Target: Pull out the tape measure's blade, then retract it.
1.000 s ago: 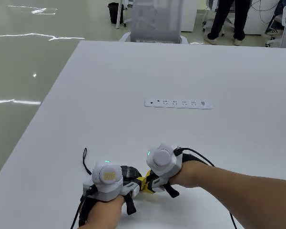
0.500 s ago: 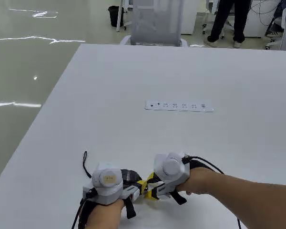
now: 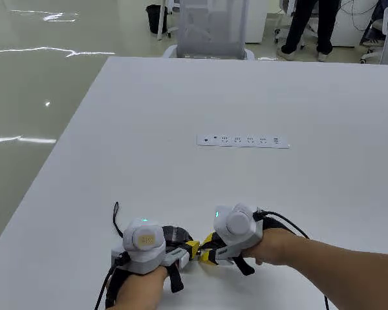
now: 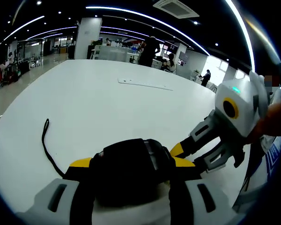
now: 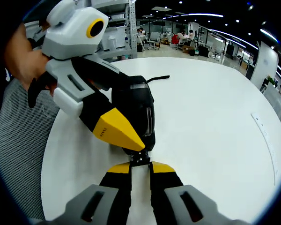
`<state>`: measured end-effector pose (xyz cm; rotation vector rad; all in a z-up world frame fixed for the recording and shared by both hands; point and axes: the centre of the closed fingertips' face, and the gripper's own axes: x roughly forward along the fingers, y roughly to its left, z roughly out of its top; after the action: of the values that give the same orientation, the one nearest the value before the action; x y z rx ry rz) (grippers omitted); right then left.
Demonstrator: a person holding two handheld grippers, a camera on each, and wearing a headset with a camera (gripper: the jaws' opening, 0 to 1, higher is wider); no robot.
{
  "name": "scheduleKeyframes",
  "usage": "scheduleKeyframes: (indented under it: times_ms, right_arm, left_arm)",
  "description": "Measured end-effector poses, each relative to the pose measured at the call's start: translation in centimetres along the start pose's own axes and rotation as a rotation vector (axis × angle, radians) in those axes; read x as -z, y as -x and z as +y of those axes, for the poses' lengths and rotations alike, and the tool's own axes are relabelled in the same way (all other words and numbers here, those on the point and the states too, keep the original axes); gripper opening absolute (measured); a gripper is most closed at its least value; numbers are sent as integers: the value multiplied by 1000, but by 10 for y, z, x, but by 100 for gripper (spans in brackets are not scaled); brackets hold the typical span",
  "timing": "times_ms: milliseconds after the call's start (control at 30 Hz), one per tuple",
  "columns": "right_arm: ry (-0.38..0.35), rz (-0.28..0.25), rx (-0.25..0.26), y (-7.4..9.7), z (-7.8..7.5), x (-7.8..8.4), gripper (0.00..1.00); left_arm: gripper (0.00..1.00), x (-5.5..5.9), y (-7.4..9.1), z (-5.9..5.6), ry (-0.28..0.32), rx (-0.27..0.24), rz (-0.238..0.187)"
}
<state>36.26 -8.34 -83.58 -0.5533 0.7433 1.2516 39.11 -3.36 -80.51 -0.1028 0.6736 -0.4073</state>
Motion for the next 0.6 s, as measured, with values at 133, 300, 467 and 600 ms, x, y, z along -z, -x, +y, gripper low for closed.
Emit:
scheduleKeyframes:
  times_ms: [133,300,467,600]
  right_arm:
    - [-8,-5,-1,-2,-1,-2,14]
    - [-22,-12,1,-2,-2,-3,14]
    - [-56,-14,8,-2,-3,-4,14]
    - [-72,-15,11,-1,-3,-4,13]
  left_arm:
    - [61,-1,0,1,17,16,-5]
    - [61,-1,0,0,21,17,0]
    - [61,-1,0,-1,24,14,-1]
    - [61,-1,0,-1,29,16,-3]
